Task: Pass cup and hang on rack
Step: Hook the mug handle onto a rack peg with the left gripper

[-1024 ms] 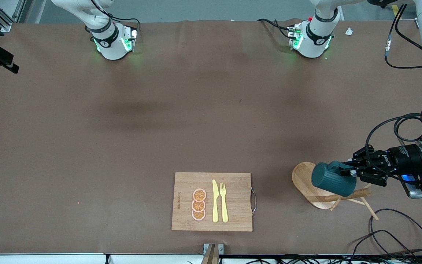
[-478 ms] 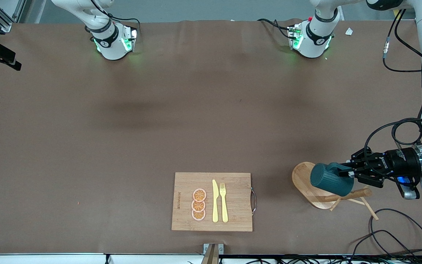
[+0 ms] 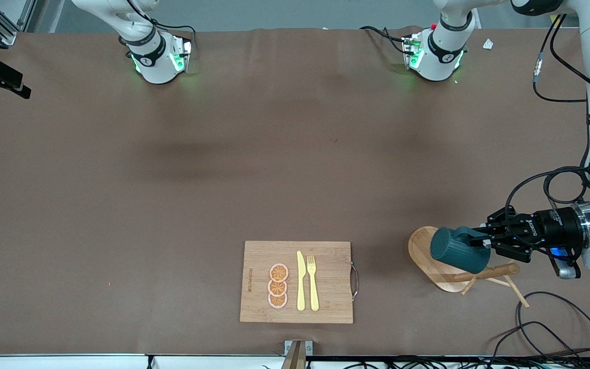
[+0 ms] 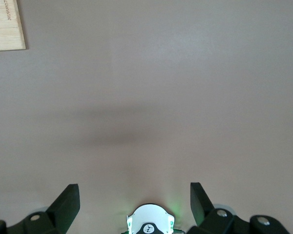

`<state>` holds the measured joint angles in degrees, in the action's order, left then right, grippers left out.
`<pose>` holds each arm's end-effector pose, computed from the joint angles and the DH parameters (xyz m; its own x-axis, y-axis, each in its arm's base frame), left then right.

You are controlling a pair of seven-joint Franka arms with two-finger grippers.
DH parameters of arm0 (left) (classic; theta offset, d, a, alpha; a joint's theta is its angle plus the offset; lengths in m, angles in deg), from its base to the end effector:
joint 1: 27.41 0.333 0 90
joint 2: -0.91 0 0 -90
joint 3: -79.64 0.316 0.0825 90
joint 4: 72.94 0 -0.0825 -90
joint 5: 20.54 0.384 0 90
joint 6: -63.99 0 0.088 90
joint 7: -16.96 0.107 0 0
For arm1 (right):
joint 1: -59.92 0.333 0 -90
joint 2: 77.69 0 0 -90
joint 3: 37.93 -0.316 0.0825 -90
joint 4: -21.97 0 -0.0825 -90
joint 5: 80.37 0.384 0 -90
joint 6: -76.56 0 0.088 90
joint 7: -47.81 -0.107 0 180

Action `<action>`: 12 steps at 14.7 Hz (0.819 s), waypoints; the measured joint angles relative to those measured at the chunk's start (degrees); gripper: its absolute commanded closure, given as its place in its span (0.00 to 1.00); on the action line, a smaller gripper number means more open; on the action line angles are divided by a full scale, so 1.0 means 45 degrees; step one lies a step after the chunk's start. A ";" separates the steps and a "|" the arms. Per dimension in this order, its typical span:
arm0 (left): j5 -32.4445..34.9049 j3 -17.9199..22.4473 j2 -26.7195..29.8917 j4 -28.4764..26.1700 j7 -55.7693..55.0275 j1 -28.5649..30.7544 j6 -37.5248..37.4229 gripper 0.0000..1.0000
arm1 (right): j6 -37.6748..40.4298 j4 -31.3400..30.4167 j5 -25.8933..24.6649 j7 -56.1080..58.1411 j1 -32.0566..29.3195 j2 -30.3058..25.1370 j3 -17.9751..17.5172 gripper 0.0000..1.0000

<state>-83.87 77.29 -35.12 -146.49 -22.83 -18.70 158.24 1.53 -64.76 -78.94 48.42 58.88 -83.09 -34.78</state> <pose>0.7224 -0.0019 0.4171 0.4975 0.3811 -0.7792 0.8670 -0.1900 0.4606 0.4941 -0.0347 0.6788 0.9925 -0.0548 -0.1094 -0.0585 -0.9978 -0.0310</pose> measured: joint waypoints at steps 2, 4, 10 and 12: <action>-0.0239 0.0002 -0.0258 -0.0004 0.0000 0.0024 0.0000 1.00 | -0.0003 -0.0001 -0.0005 0.0005 -0.0001 0.0000 0.0006 0.00; -0.0366 0.0006 -0.0430 -0.0003 0.0000 0.0042 0.0001 1.00 | -0.0003 -0.0001 -0.0006 0.0044 -0.0001 0.0000 0.0009 0.00; -0.0382 0.0075 -0.0603 -0.0002 0.0000 0.0379 0.0001 1.00 | -0.0023 -0.0004 -0.0007 0.0401 -0.0072 0.0000 0.0052 0.00; -0.0382 0.0079 -0.0720 -0.0002 0.0000 0.0573 0.0001 1.00 | -0.0041 -0.0004 -0.0007 0.0579 -0.0078 0.0000 0.0052 0.00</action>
<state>-85.59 77.64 -38.36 -146.50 -22.83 -16.12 158.25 1.34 -64.78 -78.97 51.02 58.53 -83.08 -34.55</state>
